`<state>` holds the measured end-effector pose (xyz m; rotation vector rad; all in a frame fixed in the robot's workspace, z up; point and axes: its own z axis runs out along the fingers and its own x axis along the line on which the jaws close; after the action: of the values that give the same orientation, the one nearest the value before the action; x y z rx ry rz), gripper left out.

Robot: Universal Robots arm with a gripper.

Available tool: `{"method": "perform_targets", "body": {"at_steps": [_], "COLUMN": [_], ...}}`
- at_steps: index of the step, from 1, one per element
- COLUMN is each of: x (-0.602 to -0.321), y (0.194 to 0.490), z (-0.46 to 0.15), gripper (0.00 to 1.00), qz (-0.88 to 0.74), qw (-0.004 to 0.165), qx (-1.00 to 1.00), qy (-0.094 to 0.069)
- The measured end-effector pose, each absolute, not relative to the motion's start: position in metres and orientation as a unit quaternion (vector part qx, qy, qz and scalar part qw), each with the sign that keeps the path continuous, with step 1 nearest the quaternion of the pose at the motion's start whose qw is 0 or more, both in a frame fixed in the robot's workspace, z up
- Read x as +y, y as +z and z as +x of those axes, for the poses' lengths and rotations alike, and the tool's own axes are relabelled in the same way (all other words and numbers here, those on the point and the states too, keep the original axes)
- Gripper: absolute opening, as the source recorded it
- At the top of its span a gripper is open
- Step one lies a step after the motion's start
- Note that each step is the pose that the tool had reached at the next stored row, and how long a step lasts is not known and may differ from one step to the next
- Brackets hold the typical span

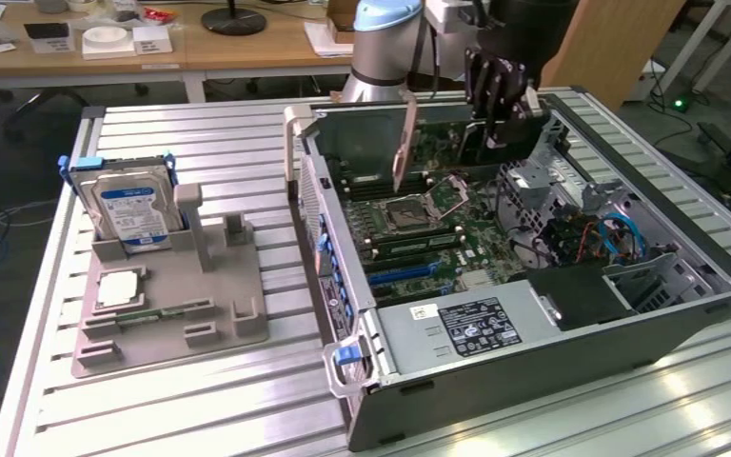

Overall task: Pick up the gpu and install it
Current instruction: 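Insert the gpu into the slot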

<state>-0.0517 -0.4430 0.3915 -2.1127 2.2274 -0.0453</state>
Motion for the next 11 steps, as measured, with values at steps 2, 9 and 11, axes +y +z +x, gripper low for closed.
{"method": "perform_targets", "body": {"at_steps": [2, 9, 11], "x": [-0.4430, -0.4430, -0.4430], "y": [0.3900, 0.3849, 0.3834], "z": [-0.0517, -0.0517, -0.0517], "gripper": [0.28, 0.28, 0.28], "qz": [-0.688, -0.688, -0.688], "qw": [0.035, 0.035, 0.035], "qx": [0.725, 0.725, 0.725], "qy": [-0.015, -0.015, -0.015]}}
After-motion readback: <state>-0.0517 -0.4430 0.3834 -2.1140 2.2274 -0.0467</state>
